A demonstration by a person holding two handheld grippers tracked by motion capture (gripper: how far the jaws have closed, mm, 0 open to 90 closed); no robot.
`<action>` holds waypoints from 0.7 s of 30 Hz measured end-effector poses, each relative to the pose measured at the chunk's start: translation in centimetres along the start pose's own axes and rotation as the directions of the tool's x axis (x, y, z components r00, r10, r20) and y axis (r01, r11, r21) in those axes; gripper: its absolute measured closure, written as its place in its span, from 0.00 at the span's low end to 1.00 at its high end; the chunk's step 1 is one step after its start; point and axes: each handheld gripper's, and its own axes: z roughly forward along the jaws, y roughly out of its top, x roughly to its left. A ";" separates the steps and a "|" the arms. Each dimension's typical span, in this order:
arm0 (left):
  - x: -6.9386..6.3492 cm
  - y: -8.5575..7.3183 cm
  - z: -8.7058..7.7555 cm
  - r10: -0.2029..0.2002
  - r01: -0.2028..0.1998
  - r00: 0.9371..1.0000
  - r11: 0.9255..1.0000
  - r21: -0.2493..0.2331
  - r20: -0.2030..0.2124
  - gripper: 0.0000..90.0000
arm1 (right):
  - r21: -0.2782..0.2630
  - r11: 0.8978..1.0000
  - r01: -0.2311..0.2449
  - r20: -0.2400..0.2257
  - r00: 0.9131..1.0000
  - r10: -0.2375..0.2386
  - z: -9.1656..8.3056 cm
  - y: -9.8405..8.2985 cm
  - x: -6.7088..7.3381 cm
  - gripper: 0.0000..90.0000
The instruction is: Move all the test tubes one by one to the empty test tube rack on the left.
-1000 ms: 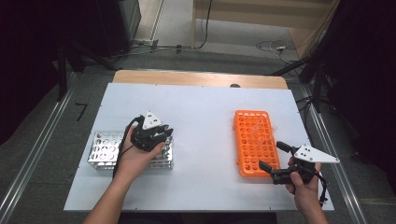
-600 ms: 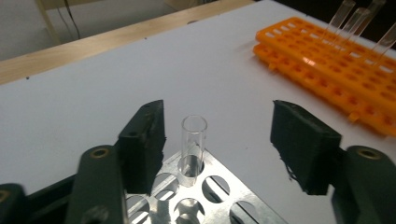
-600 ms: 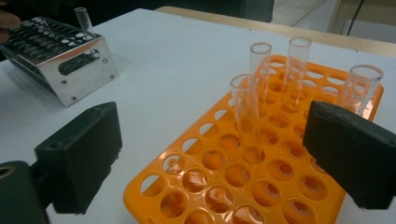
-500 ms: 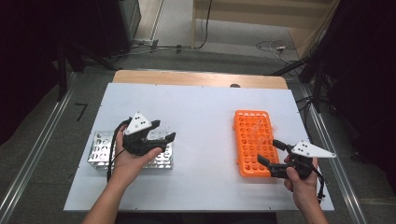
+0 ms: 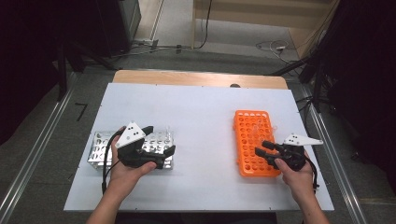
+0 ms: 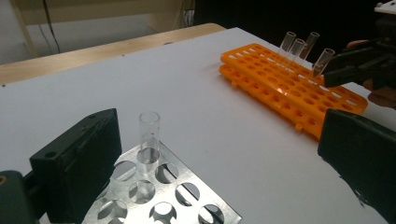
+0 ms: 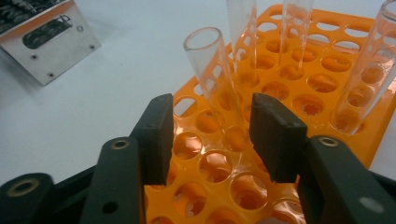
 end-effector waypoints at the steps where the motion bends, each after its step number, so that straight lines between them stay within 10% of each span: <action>1: -0.1 0.0 0.0 0.001 -0.001 1.000 1.000 0.000 0.003 0.00 | 0.006 1.000 0.000 0.008 1.000 0.000 0.2 0.0 0.0 0.59; 15: -0.4 -0.3 0.2 0.003 -0.003 1.000 1.000 0.009 0.017 0.00 | 0.028 0.996 0.083 0.129 0.988 -0.086 1.1 -0.5 0.5 0.81; 21: -0.4 -0.2 0.0 0.002 -0.002 1.000 1.000 0.002 0.020 0.00 | -0.008 0.999 0.048 0.127 0.991 -0.047 0.7 -0.3 0.3 0.82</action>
